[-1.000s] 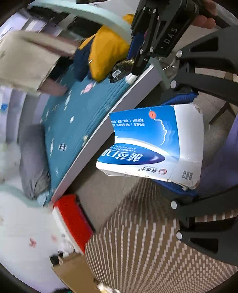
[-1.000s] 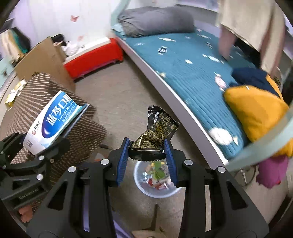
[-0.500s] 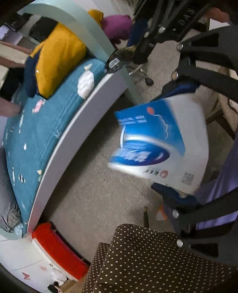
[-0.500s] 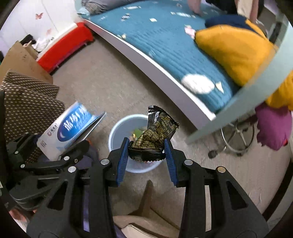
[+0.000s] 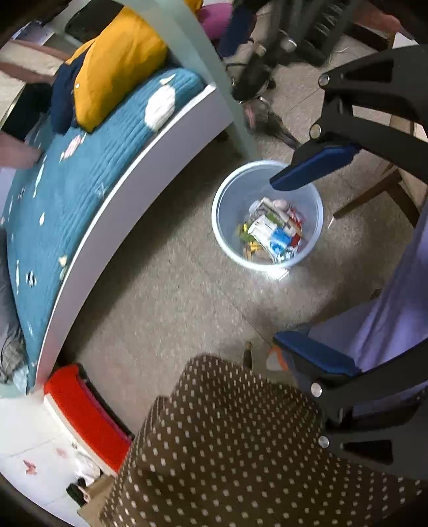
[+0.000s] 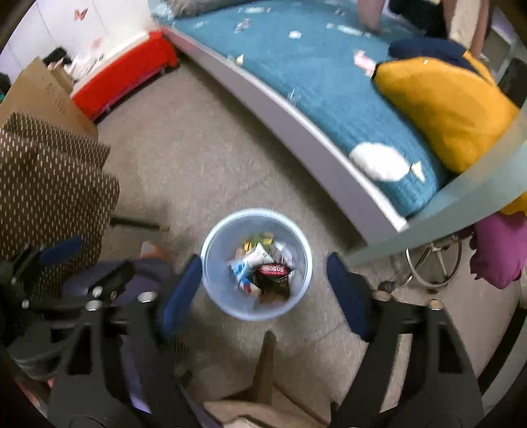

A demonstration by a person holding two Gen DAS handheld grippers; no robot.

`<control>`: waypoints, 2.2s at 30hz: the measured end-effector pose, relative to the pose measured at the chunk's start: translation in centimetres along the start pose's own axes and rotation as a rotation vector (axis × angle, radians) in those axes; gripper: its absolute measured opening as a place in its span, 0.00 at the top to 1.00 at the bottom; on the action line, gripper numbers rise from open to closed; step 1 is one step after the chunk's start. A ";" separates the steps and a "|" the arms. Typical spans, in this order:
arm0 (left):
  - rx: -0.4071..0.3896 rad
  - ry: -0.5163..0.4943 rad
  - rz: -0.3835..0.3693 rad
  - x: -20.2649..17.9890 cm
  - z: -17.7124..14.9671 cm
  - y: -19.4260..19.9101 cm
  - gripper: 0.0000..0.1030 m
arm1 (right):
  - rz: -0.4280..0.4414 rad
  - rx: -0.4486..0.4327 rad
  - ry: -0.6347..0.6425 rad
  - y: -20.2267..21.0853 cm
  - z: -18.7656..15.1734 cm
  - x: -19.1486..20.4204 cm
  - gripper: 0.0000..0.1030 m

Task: Collect trash
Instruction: 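Return both grippers from the bucket to the table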

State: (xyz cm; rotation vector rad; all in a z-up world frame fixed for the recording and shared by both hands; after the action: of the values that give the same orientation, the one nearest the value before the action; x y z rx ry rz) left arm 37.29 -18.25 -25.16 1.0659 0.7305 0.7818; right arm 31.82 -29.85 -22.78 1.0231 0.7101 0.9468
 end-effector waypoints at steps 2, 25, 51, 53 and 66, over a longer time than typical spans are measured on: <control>-0.011 0.016 0.000 0.6 0.0 0.5 0.15 | -0.002 0.000 0.012 0.1 0.3 0.1 0.25; -0.155 -0.004 0.000 0.1 0.8 10.3 0.14 | 0.046 -0.167 -0.012 9.3 1.5 -0.1 0.25; -0.500 0.206 0.180 14.2 0.0 28.7 0.10 | 0.257 -0.413 0.162 20.9 7.6 15.3 0.20; -0.510 0.236 0.211 16.5 -0.5 29.7 0.10 | 0.275 -0.416 0.185 21.3 7.9 17.2 0.19; -0.480 0.406 0.372 32.6 -2.2 32.2 0.10 | 0.380 -0.372 0.326 21.1 11.2 34.5 0.17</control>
State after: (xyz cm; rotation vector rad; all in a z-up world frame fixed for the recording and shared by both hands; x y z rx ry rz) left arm 46.37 19.10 -0.19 0.6117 0.6389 1.4412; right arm 49.62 1.42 -1.21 0.6879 0.5821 1.5382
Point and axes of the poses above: each gripper's, at about its wrist camera, not at the fingertips, and y roughly against the way its jaws point, x to its left, z to its top, the point moved 3 cm from there along -y, roughly the way its jaws point, and after that the axes turned 9 degrees about -z, right-handed, at the moved point
